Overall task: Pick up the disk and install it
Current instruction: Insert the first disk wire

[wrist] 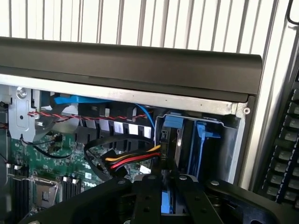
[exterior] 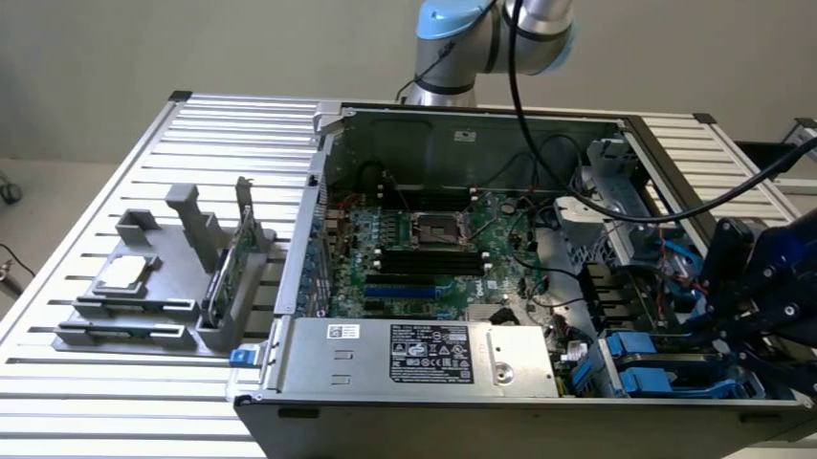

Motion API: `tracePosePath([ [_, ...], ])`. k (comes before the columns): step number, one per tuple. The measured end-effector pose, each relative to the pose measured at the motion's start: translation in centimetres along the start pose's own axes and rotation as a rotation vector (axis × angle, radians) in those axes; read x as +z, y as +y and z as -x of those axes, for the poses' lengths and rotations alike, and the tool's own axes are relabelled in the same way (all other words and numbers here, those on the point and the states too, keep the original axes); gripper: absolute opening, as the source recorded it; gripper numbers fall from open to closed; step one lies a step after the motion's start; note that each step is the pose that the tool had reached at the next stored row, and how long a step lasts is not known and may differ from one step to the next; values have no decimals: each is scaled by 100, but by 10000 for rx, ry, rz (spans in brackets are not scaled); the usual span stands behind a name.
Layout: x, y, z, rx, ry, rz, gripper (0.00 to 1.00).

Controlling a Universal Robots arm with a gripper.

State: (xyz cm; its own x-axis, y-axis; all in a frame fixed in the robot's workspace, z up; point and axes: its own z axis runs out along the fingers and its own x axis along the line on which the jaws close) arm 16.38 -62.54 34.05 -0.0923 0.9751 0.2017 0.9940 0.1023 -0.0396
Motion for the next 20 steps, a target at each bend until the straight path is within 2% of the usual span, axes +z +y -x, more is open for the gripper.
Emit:
tracePosePath([
  [4, -7, 1, -21, 31, -221, -20, 17],
  [8, -4, 5, -61, 48, -374, -33, 17],
  [12, 2, 8, -87, 86, -561, -46, 17],
  [16, 11, 13, -135, 110, -701, -55, 17],
  [20, 18, 16, -169, 163, -789, -56, 17],
])
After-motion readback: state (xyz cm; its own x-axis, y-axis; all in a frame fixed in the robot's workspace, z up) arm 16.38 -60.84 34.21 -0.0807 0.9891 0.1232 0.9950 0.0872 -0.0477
